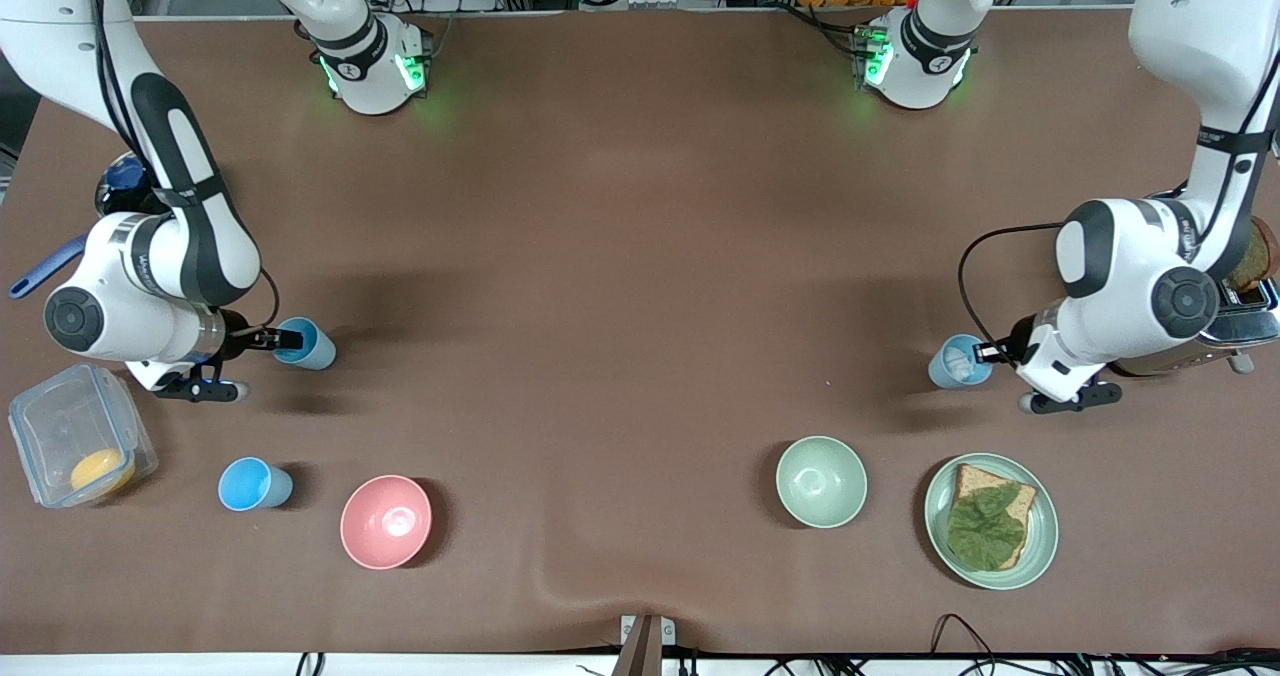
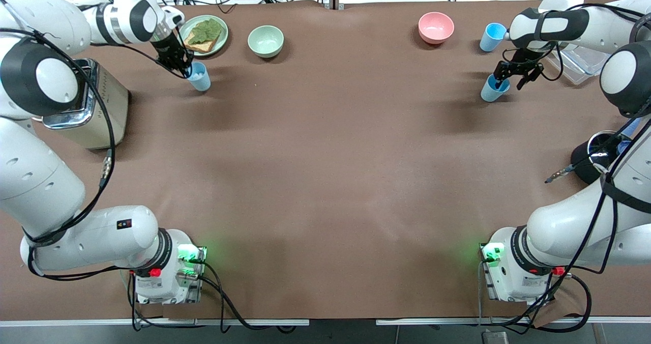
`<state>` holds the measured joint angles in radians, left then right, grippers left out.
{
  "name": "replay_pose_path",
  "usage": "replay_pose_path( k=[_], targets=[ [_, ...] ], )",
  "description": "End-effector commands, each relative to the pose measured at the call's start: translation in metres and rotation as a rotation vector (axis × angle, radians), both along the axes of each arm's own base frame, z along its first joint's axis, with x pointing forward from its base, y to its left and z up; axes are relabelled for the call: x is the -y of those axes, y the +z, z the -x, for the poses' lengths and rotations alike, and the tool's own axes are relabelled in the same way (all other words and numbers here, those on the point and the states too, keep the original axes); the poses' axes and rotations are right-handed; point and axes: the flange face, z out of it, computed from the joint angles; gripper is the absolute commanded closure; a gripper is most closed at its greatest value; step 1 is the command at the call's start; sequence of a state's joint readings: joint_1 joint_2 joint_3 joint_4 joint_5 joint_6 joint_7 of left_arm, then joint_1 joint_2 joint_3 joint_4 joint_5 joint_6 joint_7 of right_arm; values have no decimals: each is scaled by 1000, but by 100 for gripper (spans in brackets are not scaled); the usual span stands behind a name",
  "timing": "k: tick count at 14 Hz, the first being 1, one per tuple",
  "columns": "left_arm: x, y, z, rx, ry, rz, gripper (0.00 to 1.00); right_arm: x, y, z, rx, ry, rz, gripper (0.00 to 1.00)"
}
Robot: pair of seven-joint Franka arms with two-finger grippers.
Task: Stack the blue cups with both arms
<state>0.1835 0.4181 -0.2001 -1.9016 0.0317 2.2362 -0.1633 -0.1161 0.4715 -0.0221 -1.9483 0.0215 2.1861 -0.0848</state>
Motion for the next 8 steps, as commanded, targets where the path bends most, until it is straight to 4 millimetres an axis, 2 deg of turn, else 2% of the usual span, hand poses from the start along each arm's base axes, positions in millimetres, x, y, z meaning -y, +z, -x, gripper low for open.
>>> replay_pose_path(
  k=[1,5,8],
  targets=[
    [17,44,1,49,-15,12,100,-5,-8,-3,-5,5,-14,99],
    [61,83,4,69,31,47,100,-6,-9,-3,-7,7,-15,100],
    [90,97,3,25,93,50,100,-9,1,-5,1,16,-15,100]
  ],
)
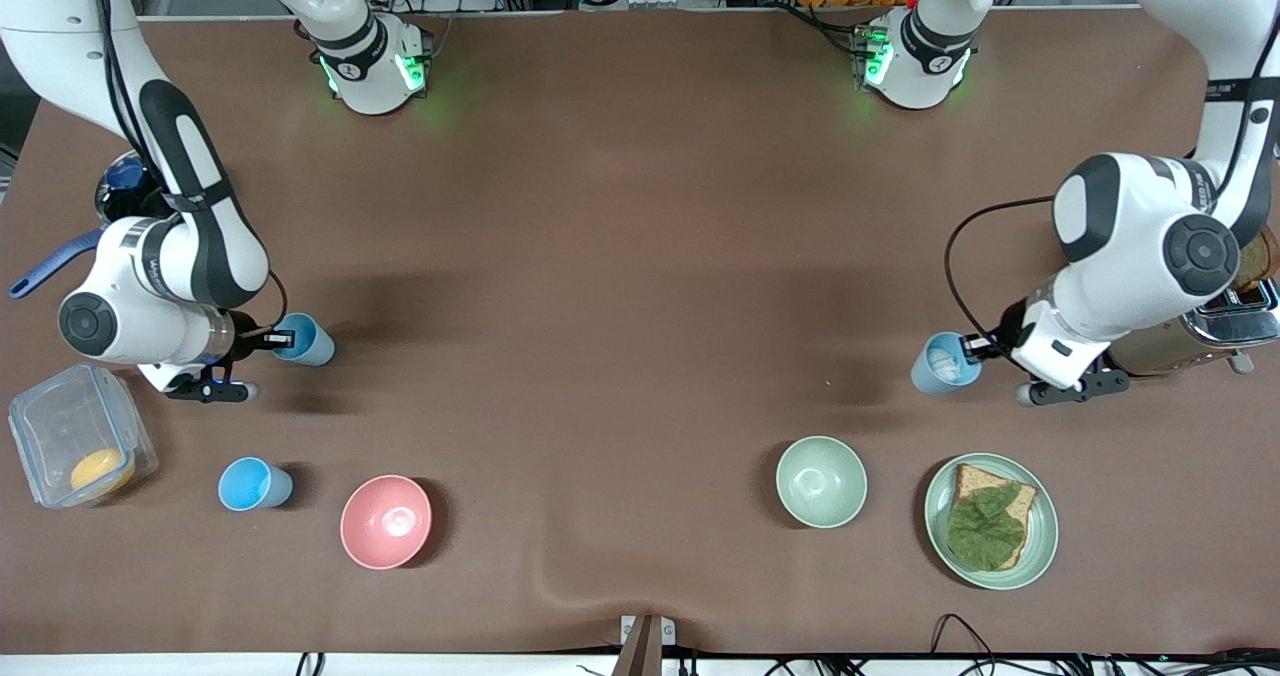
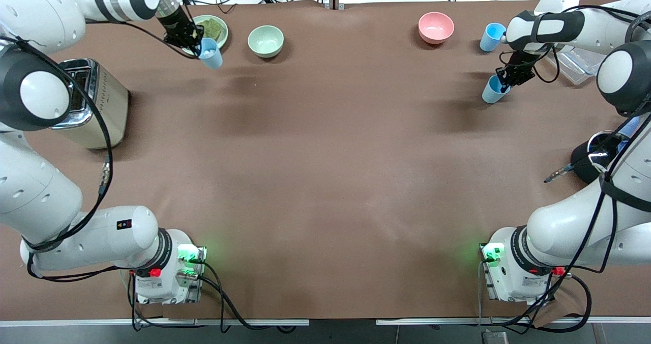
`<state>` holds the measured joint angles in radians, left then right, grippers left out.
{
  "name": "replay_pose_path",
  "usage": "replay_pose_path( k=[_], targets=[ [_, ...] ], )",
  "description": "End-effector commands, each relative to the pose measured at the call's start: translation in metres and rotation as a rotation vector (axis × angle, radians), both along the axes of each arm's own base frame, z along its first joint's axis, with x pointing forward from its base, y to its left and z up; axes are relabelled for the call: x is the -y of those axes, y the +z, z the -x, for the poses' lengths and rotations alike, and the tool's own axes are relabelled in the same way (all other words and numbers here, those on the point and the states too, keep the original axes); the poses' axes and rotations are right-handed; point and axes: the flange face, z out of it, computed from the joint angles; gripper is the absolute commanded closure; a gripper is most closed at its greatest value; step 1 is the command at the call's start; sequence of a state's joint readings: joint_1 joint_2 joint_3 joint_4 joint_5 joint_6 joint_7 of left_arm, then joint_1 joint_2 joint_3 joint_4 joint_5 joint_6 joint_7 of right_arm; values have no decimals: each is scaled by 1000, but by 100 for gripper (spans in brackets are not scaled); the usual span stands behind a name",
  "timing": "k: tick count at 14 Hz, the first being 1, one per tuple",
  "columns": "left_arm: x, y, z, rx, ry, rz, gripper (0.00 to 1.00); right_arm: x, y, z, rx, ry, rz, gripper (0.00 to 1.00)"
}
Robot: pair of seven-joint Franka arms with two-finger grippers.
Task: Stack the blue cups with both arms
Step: 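Carry the tissue-filled blue cup with the left gripper toward the table middle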
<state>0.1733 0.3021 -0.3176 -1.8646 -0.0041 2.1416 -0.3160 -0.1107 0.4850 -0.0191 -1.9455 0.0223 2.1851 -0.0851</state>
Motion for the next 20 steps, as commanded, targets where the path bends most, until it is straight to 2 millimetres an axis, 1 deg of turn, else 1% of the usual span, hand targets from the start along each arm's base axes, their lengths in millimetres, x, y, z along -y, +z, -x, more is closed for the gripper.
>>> replay_pose_path(
  k=[1,3,4,6,7,8,9,11,13,15,17,20],
  targets=[
    [23,14,0,-27,55,17,100,-7,16,-7,17,16,-11,100],
    [48,20,4,-30,95,26,100,-9,35,-12,7,23,-14,100],
    [63,26,6,-30,125,33,100,-14,44,-15,-10,33,-19,100],
    [96,32,11,-35,179,44,100,-14,60,-21,-28,33,-22,100],
    [106,35,13,-34,201,46,100,-13,66,-23,-37,33,-24,100],
    [122,35,17,-40,212,47,100,-18,68,-24,-49,38,-29,100],
    [133,34,20,-47,235,45,100,-23,69,-24,-53,45,-33,100],
    [143,27,24,-64,260,40,100,-27,67,-23,-55,32,-57,100],
    [144,26,25,-68,259,40,100,-28,60,-21,-65,16,-78,100],
    [158,25,30,-75,296,37,100,-28,59,-21,-68,7,-80,100],
    [171,25,35,-80,311,35,100,-38,61,-20,-77,6,-89,100],
    [180,24,38,-81,334,36,100,-55,66,-20,-87,-31,-107,100]
  ],
)
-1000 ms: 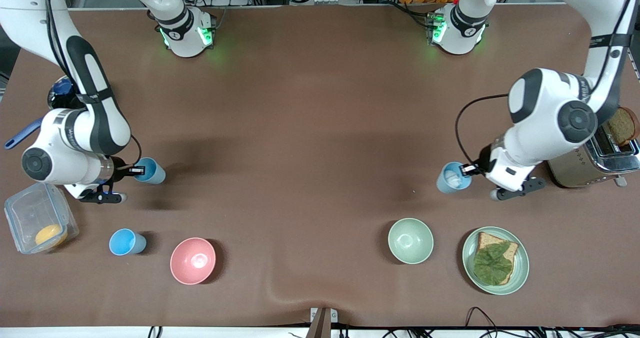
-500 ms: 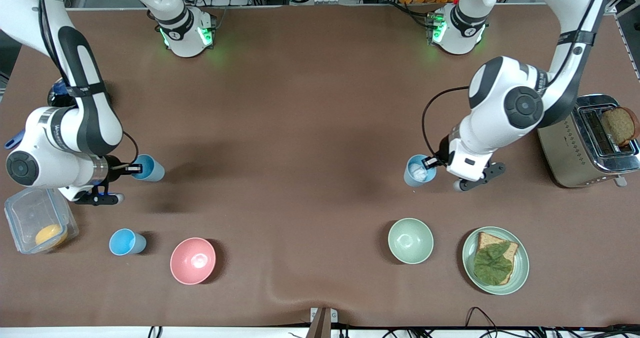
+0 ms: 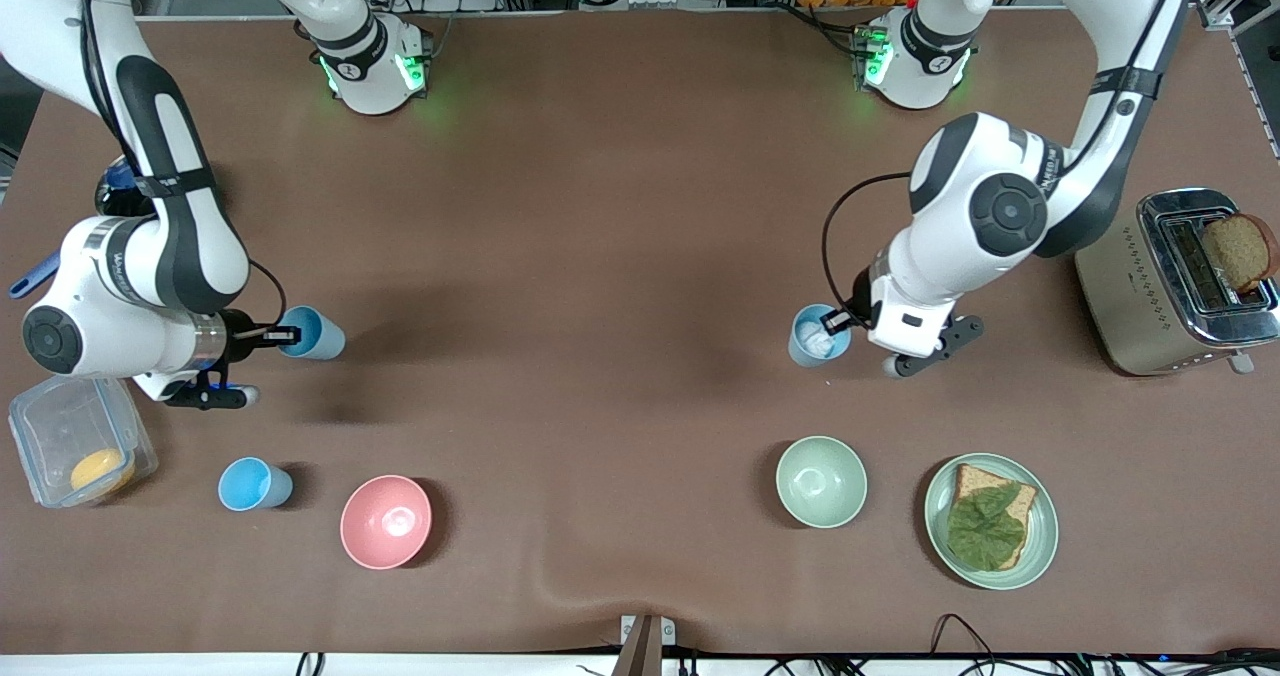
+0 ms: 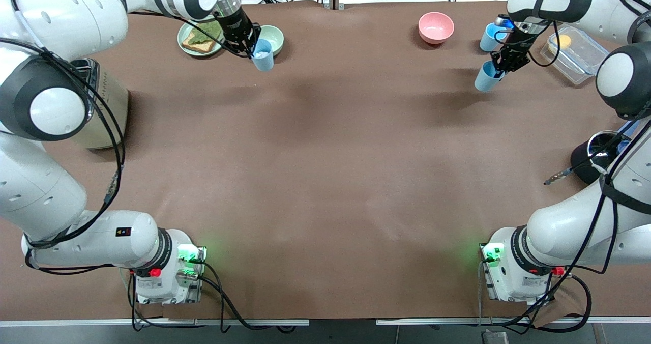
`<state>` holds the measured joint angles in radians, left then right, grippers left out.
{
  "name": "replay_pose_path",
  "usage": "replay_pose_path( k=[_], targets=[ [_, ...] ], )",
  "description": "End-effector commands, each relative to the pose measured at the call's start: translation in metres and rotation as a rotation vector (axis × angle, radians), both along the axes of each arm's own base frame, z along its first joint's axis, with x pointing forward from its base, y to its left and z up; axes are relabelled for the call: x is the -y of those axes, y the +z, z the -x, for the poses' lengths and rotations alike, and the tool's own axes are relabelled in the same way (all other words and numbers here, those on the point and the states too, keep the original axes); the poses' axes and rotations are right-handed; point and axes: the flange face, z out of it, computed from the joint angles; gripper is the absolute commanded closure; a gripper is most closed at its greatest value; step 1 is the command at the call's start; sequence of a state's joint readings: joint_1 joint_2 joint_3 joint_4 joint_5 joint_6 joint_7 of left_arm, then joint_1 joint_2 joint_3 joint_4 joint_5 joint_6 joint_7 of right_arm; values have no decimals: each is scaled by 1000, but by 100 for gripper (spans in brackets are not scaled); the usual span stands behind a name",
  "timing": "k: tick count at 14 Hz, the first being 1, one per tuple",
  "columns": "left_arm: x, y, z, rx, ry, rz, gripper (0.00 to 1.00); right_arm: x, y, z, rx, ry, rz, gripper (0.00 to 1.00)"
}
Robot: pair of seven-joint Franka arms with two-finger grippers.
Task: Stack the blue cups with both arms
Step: 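Carry the tissue-filled blue cup with the left gripper toward the table middle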
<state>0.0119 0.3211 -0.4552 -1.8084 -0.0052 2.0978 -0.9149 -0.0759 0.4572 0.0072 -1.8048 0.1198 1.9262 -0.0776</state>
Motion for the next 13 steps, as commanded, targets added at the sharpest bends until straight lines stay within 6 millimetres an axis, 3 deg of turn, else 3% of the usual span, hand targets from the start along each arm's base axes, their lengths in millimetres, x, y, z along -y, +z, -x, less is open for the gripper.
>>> replay_pose_path(
  k=[1,6,10,13],
  targets=[
    [9,0,-1,-14,35,14,100,-15,8,0,-8,-29,-5,100],
    [30,0,7,-13,67,14,100,-2,2,0,-4,-35,-8,100],
    [48,-3,13,-12,96,16,100,22,-22,1,9,-4,-29,100],
    [78,-10,25,-16,147,29,100,24,-24,1,10,-6,-28,100]
  ],
)
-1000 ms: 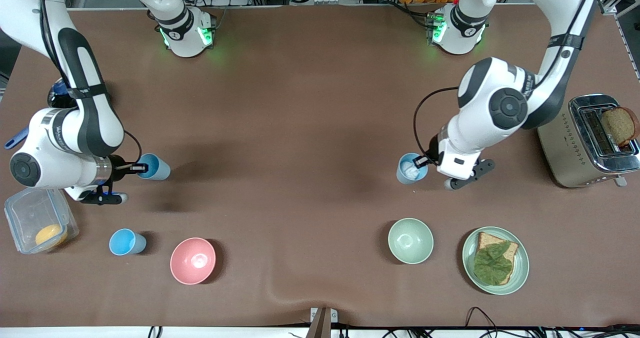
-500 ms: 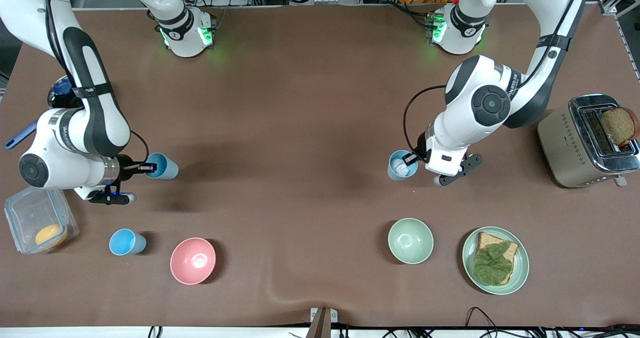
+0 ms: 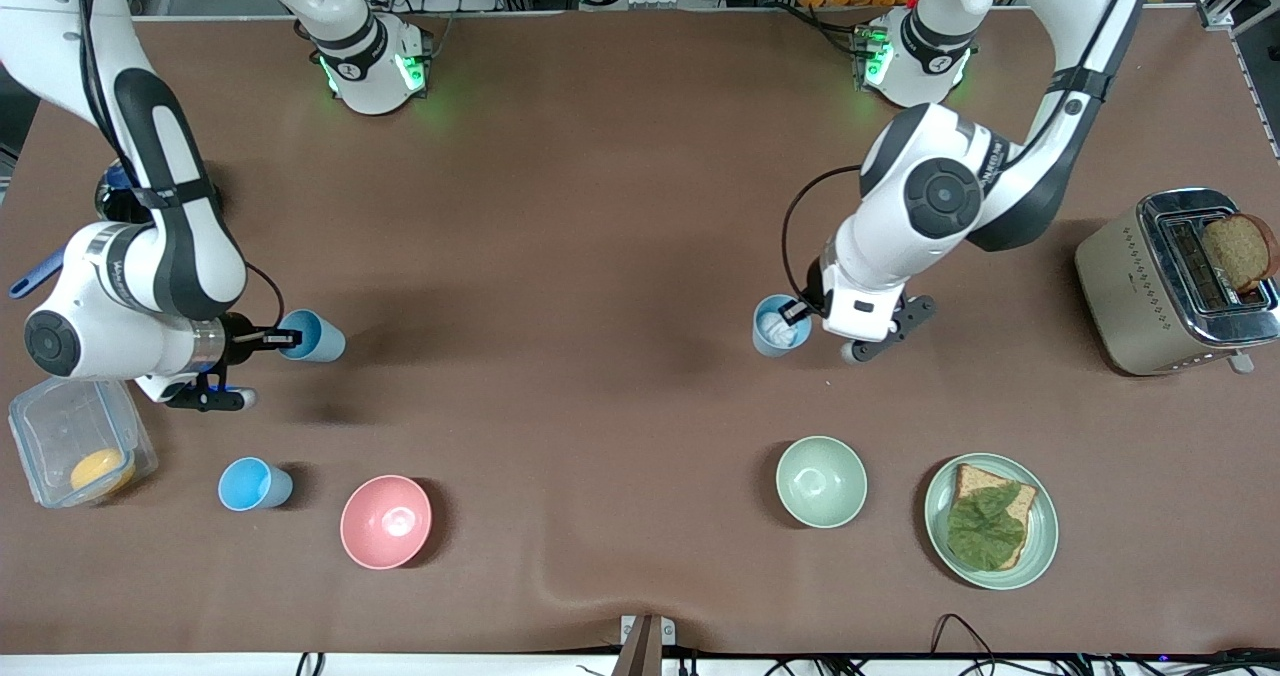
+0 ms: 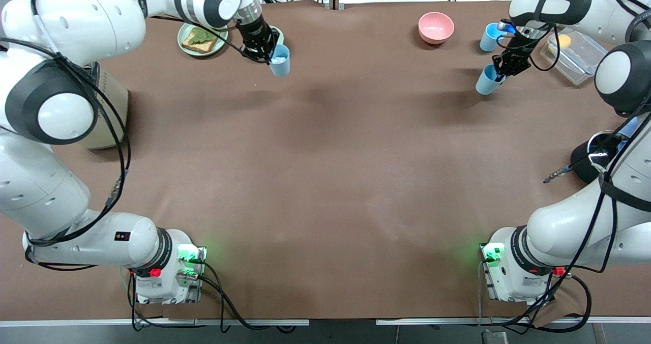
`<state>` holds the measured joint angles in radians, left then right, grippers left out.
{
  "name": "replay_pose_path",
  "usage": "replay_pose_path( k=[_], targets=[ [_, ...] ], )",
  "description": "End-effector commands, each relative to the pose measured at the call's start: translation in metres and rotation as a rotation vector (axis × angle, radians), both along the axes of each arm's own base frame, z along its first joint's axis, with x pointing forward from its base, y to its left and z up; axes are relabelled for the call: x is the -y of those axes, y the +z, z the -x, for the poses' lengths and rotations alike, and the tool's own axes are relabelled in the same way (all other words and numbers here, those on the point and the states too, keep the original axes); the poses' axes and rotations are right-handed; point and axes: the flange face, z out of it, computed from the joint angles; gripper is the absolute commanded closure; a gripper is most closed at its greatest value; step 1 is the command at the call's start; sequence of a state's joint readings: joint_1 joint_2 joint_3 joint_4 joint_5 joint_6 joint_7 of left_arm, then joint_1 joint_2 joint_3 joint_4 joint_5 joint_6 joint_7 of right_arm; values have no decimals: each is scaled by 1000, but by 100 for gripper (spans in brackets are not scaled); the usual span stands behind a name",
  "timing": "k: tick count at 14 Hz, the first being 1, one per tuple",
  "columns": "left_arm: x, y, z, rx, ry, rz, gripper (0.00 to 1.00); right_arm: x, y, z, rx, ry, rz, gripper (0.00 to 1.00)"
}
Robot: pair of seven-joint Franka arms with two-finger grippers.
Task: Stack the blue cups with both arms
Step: 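Carry the tissue-filled blue cup with the left gripper toward the table middle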
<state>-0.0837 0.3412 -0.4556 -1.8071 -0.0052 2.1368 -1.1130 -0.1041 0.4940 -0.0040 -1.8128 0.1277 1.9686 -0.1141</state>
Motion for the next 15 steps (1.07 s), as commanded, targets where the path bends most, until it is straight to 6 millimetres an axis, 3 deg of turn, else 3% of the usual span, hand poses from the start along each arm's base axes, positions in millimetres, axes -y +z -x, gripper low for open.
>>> replay_pose_path(
  k=[1,3,4,6,8,12,15],
  targets=[
    [37,-8,11,-5,52,27,100,0,-2,-1,10,6,-18,100],
    [73,-22,27,-22,70,38,100,6,-9,0,17,17,-23,100],
    [89,-21,26,-21,87,53,100,15,-12,1,29,32,-30,100],
    [129,-40,38,-58,121,56,100,29,-22,4,35,52,-43,100],
    [156,-56,46,-60,127,46,100,31,-23,4,35,55,-47,100],
    [174,-95,53,-56,153,44,100,29,-24,4,32,55,-49,100],
    [177,-110,55,-57,162,46,100,24,-26,6,26,-2,-110,100]
  ],
)
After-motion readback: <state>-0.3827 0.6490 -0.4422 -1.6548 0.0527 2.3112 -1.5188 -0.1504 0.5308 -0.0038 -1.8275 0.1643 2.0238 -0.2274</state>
